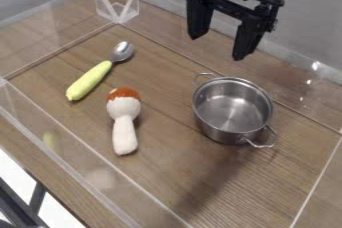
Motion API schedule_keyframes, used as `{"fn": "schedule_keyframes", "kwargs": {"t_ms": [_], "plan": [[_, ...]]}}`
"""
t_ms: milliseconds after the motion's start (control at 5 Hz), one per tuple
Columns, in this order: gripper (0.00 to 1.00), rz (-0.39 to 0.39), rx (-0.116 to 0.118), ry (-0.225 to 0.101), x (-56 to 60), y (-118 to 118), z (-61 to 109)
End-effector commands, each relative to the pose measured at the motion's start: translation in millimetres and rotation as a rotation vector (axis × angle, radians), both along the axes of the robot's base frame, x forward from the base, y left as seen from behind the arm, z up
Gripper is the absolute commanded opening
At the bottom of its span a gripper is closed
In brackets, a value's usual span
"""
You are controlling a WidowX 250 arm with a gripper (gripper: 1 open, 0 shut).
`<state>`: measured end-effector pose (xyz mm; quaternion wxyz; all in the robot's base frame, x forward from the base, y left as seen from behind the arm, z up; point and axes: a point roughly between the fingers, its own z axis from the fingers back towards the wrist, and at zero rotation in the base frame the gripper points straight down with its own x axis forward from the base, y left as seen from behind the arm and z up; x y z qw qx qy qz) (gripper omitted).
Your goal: Put mushroom into the silver pot
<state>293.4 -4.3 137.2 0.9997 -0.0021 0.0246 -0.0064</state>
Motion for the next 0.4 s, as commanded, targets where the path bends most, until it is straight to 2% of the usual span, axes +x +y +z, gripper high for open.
{"fn": "schedule_keyframes", "kwargs": {"t_ms": [0,200], "plan": [[1.0,0.011,-0.002,0.01,-2.7,2.9,-5.0],[1.0,0.032,-0.003,0.017,-7.2,8.9,-9.4]]}}
